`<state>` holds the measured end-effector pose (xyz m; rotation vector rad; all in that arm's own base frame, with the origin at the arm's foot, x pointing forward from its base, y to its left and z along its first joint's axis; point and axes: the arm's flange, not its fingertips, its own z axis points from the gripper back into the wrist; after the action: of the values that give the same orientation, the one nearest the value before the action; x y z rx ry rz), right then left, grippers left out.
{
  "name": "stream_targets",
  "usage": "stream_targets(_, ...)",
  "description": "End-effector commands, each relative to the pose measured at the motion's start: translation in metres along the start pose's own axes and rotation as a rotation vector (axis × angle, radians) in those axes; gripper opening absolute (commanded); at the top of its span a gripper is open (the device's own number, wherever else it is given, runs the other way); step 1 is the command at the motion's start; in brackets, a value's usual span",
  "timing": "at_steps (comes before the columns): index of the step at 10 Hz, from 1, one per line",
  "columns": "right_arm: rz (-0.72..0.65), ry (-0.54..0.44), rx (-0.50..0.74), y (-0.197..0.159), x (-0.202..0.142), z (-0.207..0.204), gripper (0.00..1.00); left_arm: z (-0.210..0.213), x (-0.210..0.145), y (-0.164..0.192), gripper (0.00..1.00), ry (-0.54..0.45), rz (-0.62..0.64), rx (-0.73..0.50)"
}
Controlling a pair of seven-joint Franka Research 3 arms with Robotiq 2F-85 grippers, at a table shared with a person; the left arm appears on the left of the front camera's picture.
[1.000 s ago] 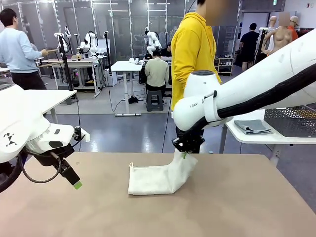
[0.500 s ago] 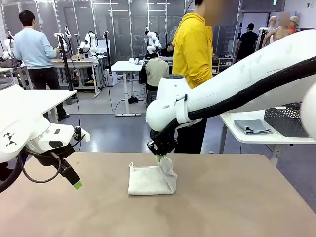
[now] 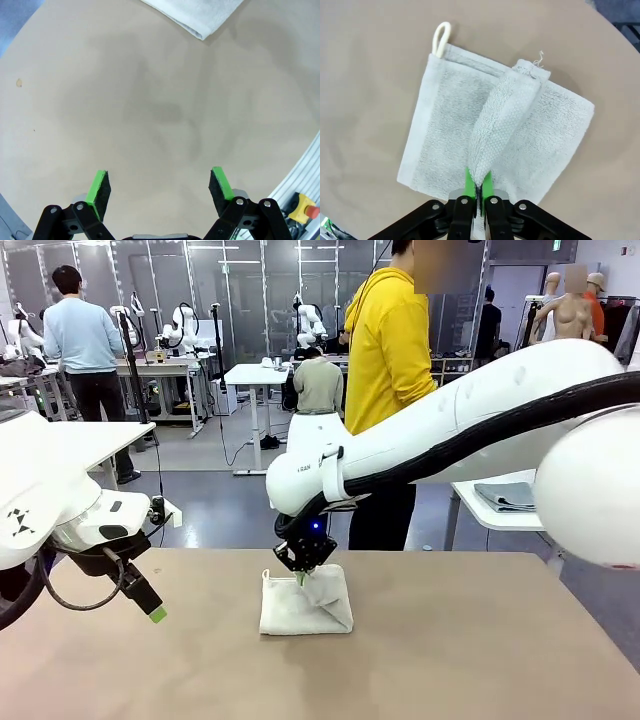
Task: Fold the towels and place them in the basket.
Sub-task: When a person lays out a Towel with hook on the table, fold it in half twice.
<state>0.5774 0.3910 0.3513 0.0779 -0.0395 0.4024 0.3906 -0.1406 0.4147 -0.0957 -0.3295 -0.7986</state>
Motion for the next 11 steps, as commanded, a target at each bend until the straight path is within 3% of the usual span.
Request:
stream_targets(1,-0.001,0.026,-0.014,0.007,0.007,-0.006,0.00,-0.001,0.003,0.001,1.00,-0.001,0.014,0.010)
stream_targets(2,0.007,0.027,0.005,0.010,0.006,-0.009,0.14,-0.001,0.003,0.001,1.00,-0.001,0.014,0.010)
stream_targets(3,0.000,0.021,0.006,0.010,0.006,-0.009,0.40,-0.001,0.003,0.001,1.00,-0.001,0.014,0.010)
stream_targets(4,-0.005,0.014,0.006,0.010,0.005,-0.009,0.58,-0.001,0.003,0.001,1.00,-0.001,0.014,0.010)
stream_targets(5,-0.012,0.002,0.015,0.009,0.004,-0.007,0.54,-0.001,0.003,0.001,1.00,-0.001,0.014,0.010)
stream_targets(6,-0.014,-0.011,0.024,0.009,0.003,-0.006,1.00,-0.001,0.003,0.001,1.00,-0.001,0.014,0.010)
stream_targets(8,-0.015,-0.029,0.050,0.007,0.000,-0.002,1.00,-0.001,0.003,0.001,1.00,-0.001,0.014,0.010)
stream_targets(9,-0.015,-0.045,0.070,0.004,-0.004,0.003,0.93,-0.001,0.003,0.001,1.00,-0.001,0.014,0.010)
stream_targets(10,-0.021,-0.058,0.081,0.002,-0.008,0.005,1.00,-0.001,0.003,0.001,1.00,-0.001,0.014,0.010)
stream_targets(11,-0.028,-0.065,0.087,-0.005,-0.010,0.007,1.00,-0.001,0.003,0.001,1.00,-0.001,0.014,0.010)
